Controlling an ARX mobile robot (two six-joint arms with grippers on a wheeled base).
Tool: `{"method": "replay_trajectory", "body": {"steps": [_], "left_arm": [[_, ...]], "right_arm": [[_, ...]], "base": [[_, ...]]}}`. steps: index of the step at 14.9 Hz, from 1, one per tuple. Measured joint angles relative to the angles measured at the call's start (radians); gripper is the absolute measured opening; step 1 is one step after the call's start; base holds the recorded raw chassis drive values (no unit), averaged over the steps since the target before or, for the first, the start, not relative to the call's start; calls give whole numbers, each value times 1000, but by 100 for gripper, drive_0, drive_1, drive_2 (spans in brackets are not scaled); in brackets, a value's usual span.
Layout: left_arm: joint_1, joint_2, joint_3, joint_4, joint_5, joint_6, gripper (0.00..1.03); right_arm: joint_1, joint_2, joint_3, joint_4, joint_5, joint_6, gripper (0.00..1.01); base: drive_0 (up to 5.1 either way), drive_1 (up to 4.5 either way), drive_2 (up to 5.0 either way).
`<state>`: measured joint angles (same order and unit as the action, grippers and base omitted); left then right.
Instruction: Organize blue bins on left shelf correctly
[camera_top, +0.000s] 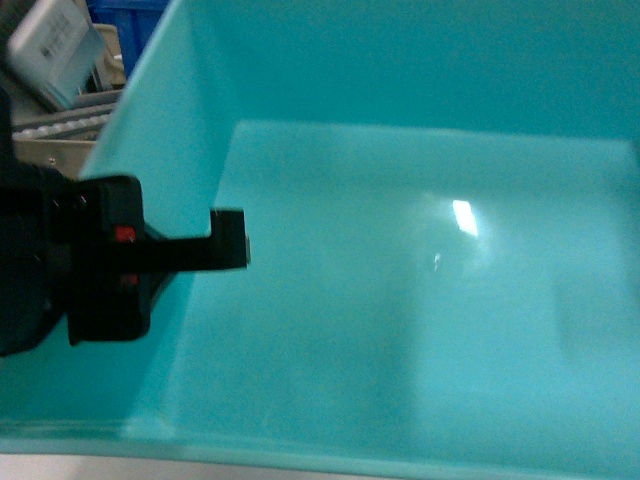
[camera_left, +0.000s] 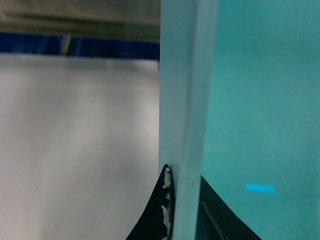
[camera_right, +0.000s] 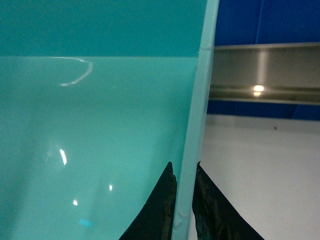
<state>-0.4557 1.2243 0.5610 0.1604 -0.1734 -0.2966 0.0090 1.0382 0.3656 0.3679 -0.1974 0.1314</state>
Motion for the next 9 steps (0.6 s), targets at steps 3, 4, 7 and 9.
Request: {"method": "replay_trajectory", "body": {"steps": [3,4,7,9], "left_arm": [[-6,-51,-2,14,-8,12,6],[-6,-50,-2,4,-8,13,6],[-6,-47,-6,8,-8,13,6],[-6,-47,-6,6,-8,13,6]], "right_arm": [[0,-115,-2,-24,2,0,9],[0,-100,-2,-26,2,1,9],[0,-99,-3,-27,1,6,9],[0,-98,-3,-28,0,6,9]], "base": [[0,0,0],[0,0,0],[0,0,0],[0,0,0]]}}
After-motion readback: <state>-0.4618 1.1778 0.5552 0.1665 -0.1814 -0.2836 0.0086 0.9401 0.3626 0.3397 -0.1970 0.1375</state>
